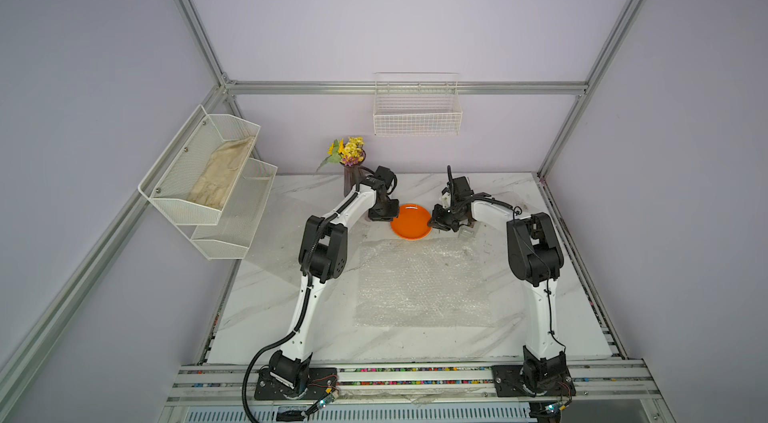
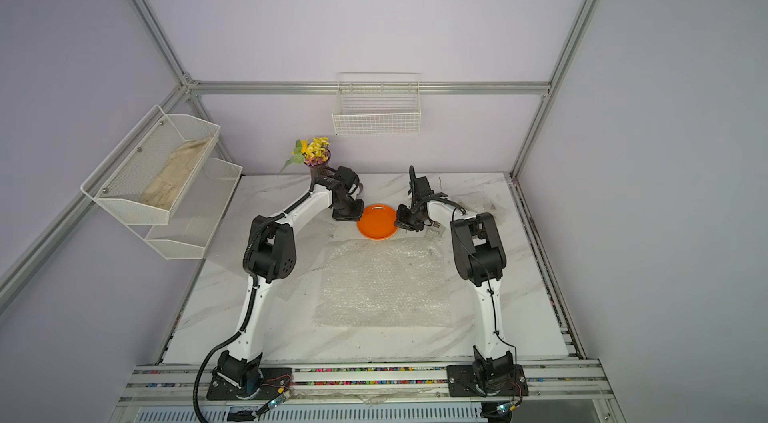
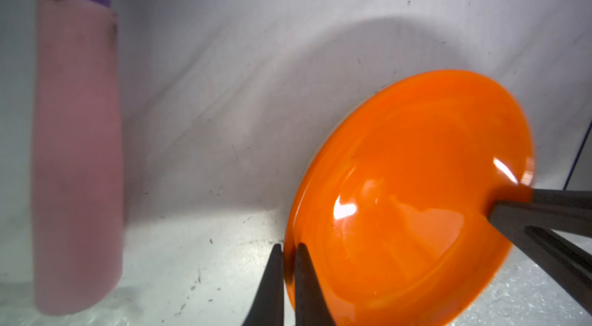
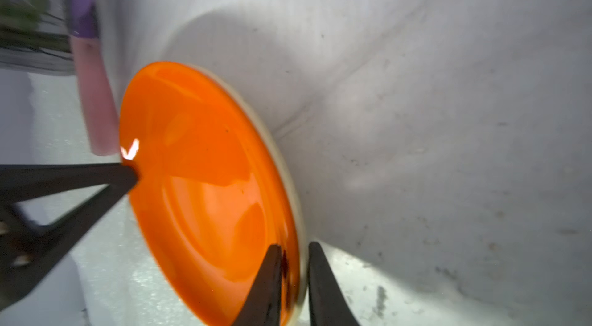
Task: Wrap dinner plates in bubble wrap
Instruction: Pick up the plate, then place the plate on the bubble wrap.
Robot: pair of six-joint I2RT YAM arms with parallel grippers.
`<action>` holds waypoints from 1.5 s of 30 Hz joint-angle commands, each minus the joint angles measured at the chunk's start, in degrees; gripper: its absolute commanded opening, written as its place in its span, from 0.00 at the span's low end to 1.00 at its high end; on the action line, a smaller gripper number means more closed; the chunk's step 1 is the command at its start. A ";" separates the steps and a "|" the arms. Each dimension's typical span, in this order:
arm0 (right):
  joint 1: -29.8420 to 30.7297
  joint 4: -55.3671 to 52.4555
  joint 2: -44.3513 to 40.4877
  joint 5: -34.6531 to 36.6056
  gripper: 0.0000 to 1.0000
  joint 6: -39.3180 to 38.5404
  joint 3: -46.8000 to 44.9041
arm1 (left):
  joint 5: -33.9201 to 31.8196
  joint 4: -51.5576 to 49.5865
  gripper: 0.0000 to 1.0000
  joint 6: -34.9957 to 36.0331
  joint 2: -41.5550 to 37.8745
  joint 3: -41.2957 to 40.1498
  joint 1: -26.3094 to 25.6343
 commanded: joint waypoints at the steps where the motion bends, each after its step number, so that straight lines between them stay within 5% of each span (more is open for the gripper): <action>1: 0.35 -5.24 -1.83 2.98 0.26 -1.46 -1.28 | -0.43 0.19 0.02 1.13 -5.32 2.25 0.22; 7: 0.23 -5.59 -6.31 5.63 0.40 0.23 -0.41 | 0.58 0.18 0.00 0.88 -7.89 2.56 0.27; 18: -1.66 -6.11 -14.77 8.04 0.42 1.89 -2.08 | 5.54 1.85 0.00 -2.11 -17.32 -5.82 0.20; 35: -5.32 -6.47 -27.08 5.85 0.43 1.82 -11.77 | 13.71 19.46 0.00 -11.76 -43.11 -45.18 -6.16; 45: -6.13 -5.77 -32.35 5.38 0.43 0.71 -20.83 | 15.12 32.68 0.00 -19.22 -46.13 -63.67 -13.95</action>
